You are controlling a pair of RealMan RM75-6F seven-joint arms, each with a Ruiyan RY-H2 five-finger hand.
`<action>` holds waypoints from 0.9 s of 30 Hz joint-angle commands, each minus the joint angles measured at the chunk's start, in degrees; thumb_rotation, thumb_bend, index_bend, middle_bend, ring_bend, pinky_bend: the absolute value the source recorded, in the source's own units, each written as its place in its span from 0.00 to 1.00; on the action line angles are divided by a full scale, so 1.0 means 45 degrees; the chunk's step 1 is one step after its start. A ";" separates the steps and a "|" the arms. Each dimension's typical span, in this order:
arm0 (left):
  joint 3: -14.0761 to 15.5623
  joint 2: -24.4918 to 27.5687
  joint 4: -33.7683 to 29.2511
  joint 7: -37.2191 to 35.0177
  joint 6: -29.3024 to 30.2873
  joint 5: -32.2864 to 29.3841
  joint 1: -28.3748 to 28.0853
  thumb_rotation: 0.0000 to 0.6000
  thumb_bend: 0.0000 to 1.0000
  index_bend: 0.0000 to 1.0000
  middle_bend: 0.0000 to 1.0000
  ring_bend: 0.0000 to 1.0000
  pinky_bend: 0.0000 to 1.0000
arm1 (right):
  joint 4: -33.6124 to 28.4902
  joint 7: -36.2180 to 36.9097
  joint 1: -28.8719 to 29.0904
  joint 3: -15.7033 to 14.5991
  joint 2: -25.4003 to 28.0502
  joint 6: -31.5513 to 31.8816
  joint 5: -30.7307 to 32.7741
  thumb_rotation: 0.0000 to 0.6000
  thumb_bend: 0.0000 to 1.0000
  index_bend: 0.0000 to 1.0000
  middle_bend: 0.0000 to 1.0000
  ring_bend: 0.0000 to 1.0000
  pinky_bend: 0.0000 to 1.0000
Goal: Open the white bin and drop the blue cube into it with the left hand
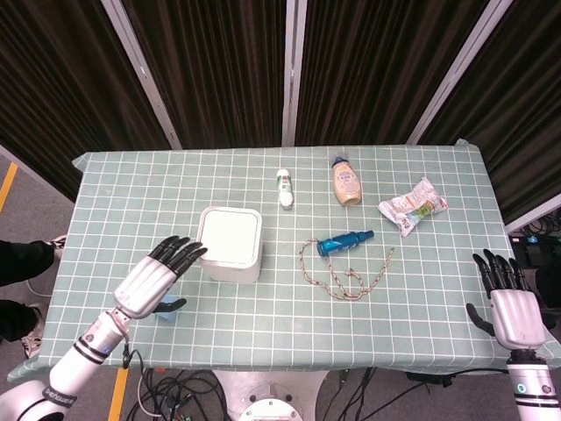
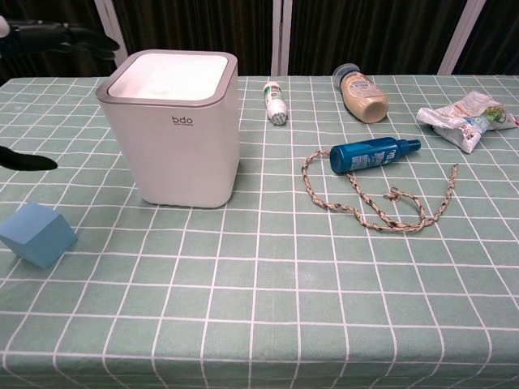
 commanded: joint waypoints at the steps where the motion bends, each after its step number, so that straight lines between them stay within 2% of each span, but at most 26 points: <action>1: -0.0200 -0.0171 -0.0149 0.0442 -0.0507 -0.0129 -0.0472 1.00 0.14 0.07 0.10 0.06 0.12 | 0.0101 0.0101 -0.0029 0.0010 -0.0046 0.0034 0.0031 1.00 0.20 0.00 0.00 0.00 0.00; 12: -0.0155 -0.0472 -0.0375 0.1477 -0.1447 -0.0736 -0.1251 1.00 0.14 0.07 0.10 0.06 0.12 | 0.0503 0.0436 -0.0043 0.0038 -0.0217 -0.0024 0.0148 1.00 0.21 0.00 0.00 0.00 0.00; 17: -0.0150 -0.0500 -0.0387 0.1681 -0.1671 -0.1081 -0.1474 1.00 0.14 0.07 0.19 0.06 0.12 | 0.0582 0.0506 -0.0027 0.0051 -0.0266 -0.0045 0.0157 1.00 0.21 0.00 0.00 0.00 0.00; 27: 0.0109 -0.0627 -0.0212 0.1872 -0.2127 -0.1580 -0.1802 1.00 0.14 0.07 0.19 0.06 0.12 | 0.0661 0.0572 -0.0046 0.0056 -0.0306 -0.0035 0.0185 1.00 0.21 0.00 0.00 0.00 0.00</action>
